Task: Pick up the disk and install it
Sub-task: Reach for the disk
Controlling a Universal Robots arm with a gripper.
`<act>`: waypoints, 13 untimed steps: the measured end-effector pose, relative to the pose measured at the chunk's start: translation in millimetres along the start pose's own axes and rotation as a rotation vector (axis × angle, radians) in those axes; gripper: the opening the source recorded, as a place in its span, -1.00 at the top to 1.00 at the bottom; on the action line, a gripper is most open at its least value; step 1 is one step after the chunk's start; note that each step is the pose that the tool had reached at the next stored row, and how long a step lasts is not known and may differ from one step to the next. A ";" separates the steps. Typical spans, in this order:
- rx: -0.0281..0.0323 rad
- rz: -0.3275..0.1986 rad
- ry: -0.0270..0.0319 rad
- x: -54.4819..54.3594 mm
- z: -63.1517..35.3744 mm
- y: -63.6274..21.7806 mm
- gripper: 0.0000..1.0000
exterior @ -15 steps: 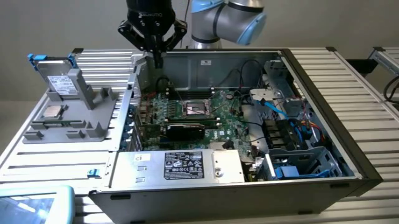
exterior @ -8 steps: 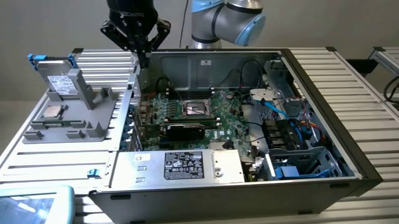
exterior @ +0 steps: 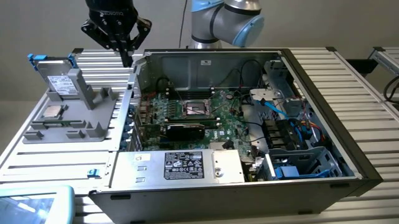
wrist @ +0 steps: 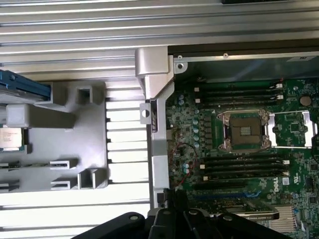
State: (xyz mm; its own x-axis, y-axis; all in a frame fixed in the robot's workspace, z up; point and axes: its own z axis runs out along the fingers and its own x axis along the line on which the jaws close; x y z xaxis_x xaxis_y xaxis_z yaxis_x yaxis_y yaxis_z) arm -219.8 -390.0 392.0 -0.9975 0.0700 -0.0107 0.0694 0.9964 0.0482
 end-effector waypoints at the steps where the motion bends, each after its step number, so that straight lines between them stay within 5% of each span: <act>1: 0.0000 0.000 -0.0001 4.3 0.0 0.6 0.79; 13: 0.0000 0.000 0.0001 53.0 0.8 5.8 0.79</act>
State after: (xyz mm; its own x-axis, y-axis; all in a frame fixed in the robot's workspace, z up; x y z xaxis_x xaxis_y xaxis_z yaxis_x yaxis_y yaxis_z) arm -272.2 -380.5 391.0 -0.9975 0.0700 -0.0106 0.0694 0.9964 0.0481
